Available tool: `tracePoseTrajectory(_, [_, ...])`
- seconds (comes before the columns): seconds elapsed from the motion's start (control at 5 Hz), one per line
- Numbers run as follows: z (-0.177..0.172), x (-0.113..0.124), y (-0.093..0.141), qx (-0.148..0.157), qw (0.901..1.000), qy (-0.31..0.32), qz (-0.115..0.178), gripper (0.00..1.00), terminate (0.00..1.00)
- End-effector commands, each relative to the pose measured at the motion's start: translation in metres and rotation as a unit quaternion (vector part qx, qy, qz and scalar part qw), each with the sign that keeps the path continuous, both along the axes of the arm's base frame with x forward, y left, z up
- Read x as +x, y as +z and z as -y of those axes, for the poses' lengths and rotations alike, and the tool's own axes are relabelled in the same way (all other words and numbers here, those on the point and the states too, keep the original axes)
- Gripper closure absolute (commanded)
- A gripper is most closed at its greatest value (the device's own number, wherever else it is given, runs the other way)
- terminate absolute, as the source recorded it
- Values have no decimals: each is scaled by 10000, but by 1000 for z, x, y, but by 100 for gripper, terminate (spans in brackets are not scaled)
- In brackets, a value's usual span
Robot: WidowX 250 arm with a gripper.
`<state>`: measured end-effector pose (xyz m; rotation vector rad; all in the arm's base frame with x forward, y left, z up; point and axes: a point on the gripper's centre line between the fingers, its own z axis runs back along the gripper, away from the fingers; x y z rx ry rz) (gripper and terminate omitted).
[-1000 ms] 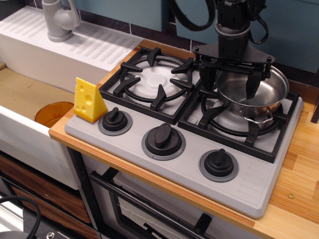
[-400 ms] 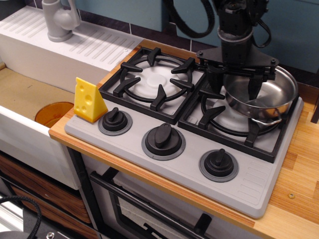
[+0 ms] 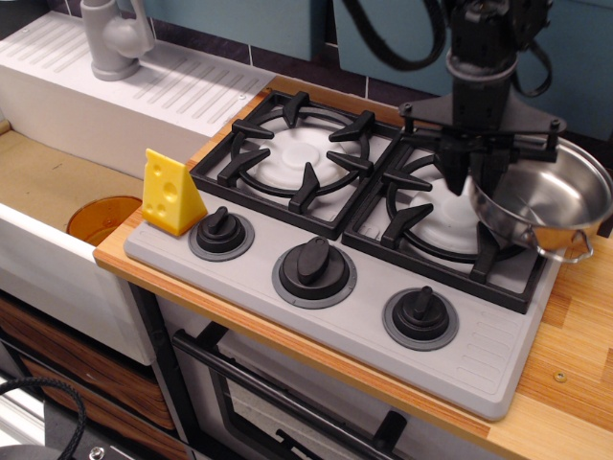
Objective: Put pot or pan on stove and put cheese in pot or pan
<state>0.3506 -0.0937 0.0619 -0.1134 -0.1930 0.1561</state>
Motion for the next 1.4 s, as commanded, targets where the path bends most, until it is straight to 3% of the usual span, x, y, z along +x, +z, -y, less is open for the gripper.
tracePoseTrajectory(0.0, [12, 9, 41, -253, 9992, 109, 294, 100, 0])
tracePoseTrajectory(0.4, [16, 1, 62, -215, 9997, 105, 29, 100, 0])
tracePoseTrajectory(0.8, [-3, -5, 86, -89, 9997, -48, -226, 100, 0])
tracePoseTrajectory(1.2, [-46, 7, 80, -45, 9993, -339, -180, 100, 0])
